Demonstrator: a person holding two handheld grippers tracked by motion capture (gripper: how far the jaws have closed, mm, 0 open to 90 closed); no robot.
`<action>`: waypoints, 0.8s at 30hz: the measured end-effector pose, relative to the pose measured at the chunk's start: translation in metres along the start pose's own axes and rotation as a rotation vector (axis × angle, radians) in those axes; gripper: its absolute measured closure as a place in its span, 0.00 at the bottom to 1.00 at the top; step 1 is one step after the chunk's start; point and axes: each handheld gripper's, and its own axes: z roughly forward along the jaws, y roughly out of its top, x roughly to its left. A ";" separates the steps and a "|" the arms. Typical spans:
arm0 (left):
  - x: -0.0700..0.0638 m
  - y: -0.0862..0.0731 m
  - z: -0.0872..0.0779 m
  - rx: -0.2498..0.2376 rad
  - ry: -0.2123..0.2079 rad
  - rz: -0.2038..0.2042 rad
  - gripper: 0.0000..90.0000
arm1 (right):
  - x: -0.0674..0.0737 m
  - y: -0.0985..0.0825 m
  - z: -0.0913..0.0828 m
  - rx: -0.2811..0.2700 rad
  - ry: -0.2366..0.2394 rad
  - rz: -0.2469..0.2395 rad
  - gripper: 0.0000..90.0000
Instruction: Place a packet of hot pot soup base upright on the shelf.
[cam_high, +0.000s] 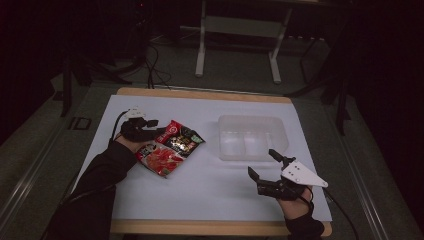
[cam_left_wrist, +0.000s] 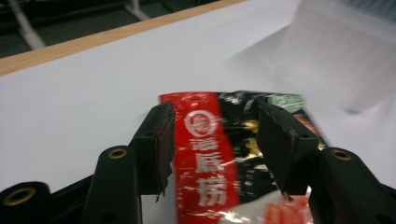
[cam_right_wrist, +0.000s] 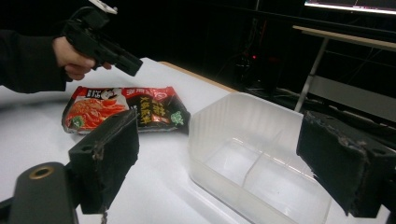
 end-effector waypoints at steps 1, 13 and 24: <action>0.001 0.000 0.002 0.004 0.005 0.000 0.54 | 0.000 0.000 0.000 0.002 0.006 0.001 0.14; 0.014 0.000 0.033 0.127 0.006 0.007 0.59 | -0.002 -0.002 0.002 0.017 0.014 0.012 0.15; 0.013 0.005 0.049 0.234 0.015 0.011 0.66 | -0.002 -0.003 0.003 0.028 0.016 0.011 0.15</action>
